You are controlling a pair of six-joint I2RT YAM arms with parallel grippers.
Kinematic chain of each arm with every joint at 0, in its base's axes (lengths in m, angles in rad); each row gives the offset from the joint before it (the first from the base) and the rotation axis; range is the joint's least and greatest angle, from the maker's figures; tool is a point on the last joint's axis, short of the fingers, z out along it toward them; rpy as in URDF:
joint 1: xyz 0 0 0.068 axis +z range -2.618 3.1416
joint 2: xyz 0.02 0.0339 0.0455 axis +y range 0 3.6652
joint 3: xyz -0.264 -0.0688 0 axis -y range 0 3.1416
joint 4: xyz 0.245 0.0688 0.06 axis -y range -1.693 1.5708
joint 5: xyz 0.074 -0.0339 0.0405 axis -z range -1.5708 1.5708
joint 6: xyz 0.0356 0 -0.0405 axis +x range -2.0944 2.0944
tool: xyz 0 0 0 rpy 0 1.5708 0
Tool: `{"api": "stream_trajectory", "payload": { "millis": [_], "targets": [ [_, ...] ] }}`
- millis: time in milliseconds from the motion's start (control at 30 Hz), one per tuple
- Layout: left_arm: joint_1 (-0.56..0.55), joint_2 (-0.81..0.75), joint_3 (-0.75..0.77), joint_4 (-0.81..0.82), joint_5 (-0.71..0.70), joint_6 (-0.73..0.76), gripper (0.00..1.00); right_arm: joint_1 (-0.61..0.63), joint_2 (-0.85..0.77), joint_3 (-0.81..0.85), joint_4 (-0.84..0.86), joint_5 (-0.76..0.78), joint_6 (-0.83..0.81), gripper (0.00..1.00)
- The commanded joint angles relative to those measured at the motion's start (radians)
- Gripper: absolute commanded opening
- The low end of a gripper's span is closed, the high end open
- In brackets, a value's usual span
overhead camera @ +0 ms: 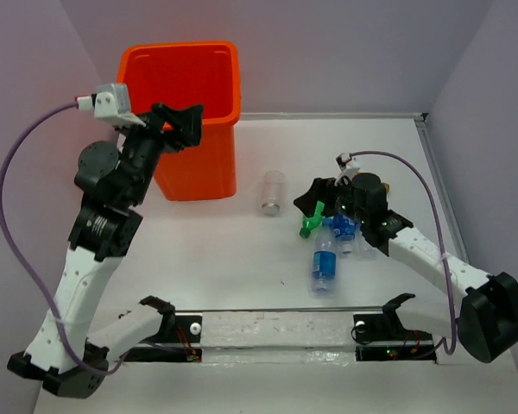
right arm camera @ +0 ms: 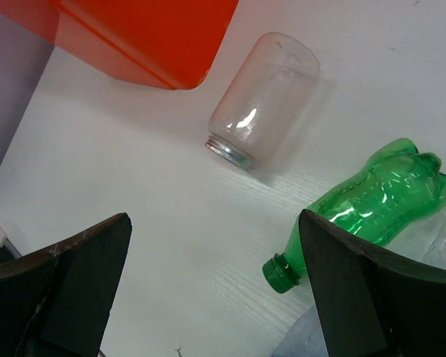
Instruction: Put the plastic bottles in the bin
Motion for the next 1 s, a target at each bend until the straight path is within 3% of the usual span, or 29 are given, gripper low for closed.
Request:
{"api": "stream_trajectory", "payload": {
  "millis": [0,167,367,600,867,933,967],
  "targets": [
    [-0.043,-0.156,-0.201,0.067,0.223,-0.007,0.99,0.065,0.086,0.154,-0.062,0.168,-0.011,1.00],
    [-0.077,-0.375,-0.502,0.073,0.390,0.002,0.99,0.110,0.259,0.280,-0.117,0.240,0.014,1.00],
    [-0.080,-0.527,-0.755,0.067,0.377,-0.019,0.99,0.119,0.439,0.424,-0.121,0.276,0.033,1.00],
    [-0.078,-0.518,-0.760,0.006,0.315,0.011,0.99,0.128,0.633,0.547,-0.125,0.260,0.072,1.00],
    [-0.080,-0.529,-0.768,-0.024,0.326,0.018,0.99,0.128,0.791,0.648,-0.181,0.362,0.093,1.00],
    [-0.080,-0.533,-0.768,-0.024,0.327,0.018,0.99,0.128,0.812,0.653,-0.183,0.380,0.096,0.98],
    [-0.080,-0.538,-0.766,-0.024,0.329,0.019,0.99,0.128,0.817,0.661,-0.183,0.380,0.096,0.92]
  ]
}}
